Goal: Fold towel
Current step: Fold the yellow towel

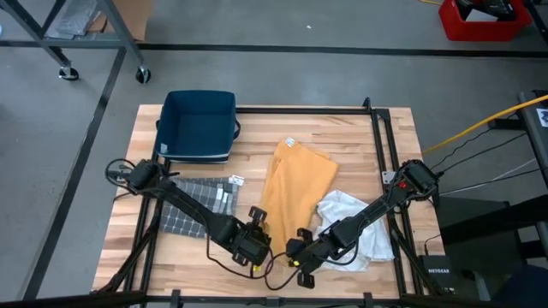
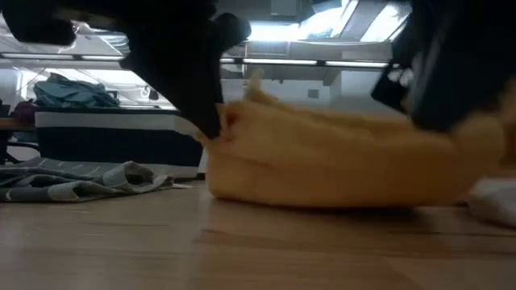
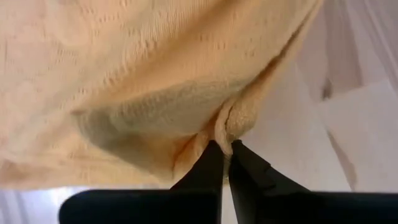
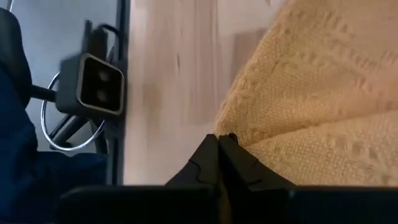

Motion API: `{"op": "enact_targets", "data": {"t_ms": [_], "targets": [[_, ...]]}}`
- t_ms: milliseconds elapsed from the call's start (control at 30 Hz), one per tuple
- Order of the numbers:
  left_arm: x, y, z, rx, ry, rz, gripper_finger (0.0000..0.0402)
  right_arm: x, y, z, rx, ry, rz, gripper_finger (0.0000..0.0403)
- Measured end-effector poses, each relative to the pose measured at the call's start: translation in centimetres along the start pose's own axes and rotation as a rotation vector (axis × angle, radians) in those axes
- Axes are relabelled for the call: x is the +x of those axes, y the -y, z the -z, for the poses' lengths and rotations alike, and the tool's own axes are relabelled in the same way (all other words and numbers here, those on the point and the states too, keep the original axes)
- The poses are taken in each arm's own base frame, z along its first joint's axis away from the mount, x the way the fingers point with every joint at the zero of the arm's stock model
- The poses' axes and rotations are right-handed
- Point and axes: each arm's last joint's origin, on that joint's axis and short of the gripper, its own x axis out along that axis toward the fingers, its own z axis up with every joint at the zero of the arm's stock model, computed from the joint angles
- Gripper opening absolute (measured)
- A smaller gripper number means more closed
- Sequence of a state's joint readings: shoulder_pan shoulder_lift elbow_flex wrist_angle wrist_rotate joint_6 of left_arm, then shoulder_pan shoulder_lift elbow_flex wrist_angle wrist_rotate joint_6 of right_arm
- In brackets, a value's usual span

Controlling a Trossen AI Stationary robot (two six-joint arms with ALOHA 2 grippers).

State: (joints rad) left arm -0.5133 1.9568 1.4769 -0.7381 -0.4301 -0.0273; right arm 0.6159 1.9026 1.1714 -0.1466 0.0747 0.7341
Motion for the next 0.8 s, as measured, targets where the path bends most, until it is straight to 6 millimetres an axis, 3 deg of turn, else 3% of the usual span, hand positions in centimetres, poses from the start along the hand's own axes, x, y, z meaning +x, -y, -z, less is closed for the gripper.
{"op": "enact_targets", "data": {"t_ms": [133, 467, 667, 800], "targets": [[-1.4, -0.5, 0.4, 0.012, -0.018, 0.001, 0.0003, -1.1, -1.1, -1.5, -0.011, -0.024, 0.045, 0.0003], [-2.4, -1.3, 0.6, 0.081, -0.023, -0.094, 0.0002, -5.7, -2.2, -4.2, -0.074, -0.094, 0.408, 0.0002], [-3.6, -3.5, 0.6, 0.104, -0.007, -0.316, 0.0002, -7.9, -2.0, -4.7, -0.083, -0.088, 0.594, 0.0002], [-3.4, -5.6, 0.6, 0.081, -0.025, -0.397, 0.0001, -8.6, -1.1, -4.7, -0.063, -0.11, 0.706, 0.0001]]}}
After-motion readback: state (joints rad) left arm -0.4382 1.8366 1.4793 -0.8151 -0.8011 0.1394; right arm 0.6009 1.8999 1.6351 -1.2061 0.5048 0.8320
